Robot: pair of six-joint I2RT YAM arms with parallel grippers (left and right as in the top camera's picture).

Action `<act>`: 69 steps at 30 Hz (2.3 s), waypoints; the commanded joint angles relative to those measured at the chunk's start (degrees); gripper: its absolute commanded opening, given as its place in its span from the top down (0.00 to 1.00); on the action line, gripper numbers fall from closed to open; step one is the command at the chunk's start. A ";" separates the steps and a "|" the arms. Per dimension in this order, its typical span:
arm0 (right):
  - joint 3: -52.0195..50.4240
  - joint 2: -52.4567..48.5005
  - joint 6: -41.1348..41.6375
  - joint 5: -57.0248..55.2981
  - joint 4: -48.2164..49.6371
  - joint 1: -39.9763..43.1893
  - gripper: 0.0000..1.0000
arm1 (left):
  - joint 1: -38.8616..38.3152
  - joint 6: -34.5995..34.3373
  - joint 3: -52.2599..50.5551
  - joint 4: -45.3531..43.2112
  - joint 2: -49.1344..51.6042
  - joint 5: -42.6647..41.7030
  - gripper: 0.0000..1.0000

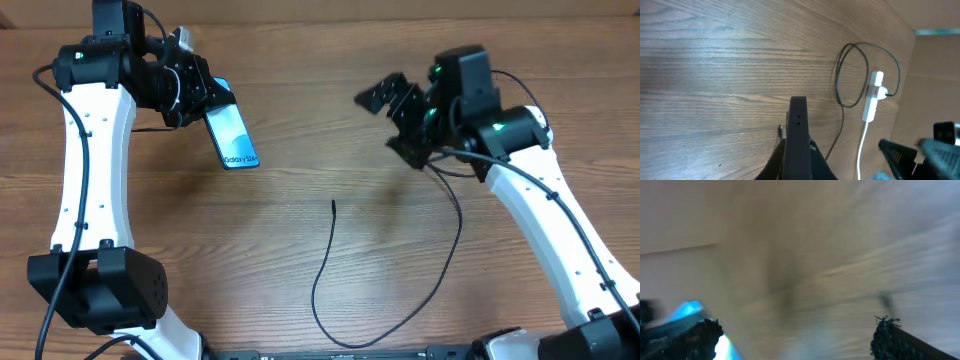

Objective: Plug charger to phone and switch on socket
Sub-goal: 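Open the right gripper, withdraw it, and raise the phone with left gripper, then lower the right gripper onto the black cable's USB-C plug and grasp it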

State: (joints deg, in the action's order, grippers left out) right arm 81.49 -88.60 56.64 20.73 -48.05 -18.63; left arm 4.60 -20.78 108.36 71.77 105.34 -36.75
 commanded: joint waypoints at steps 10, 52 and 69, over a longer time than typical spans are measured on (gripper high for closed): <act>0.35 -16.02 -9.84 -22.08 -12.94 -13.25 0.01 | 0.00 1.55 0.39 -0.04 -0.44 2.89 0.96; 0.26 -27.17 -19.47 -21.51 -10.27 -22.58 0.01 | -0.11 2.62 0.39 -2.16 -0.42 2.84 0.96; 0.66 -30.18 -22.67 -21.53 -11.32 -22.58 0.46 | -0.11 2.62 0.39 -2.19 -0.42 2.86 0.96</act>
State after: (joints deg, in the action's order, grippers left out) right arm 80.68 -117.36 35.35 -0.82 -59.31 -41.01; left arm 4.60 -19.25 108.36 69.82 105.34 -33.34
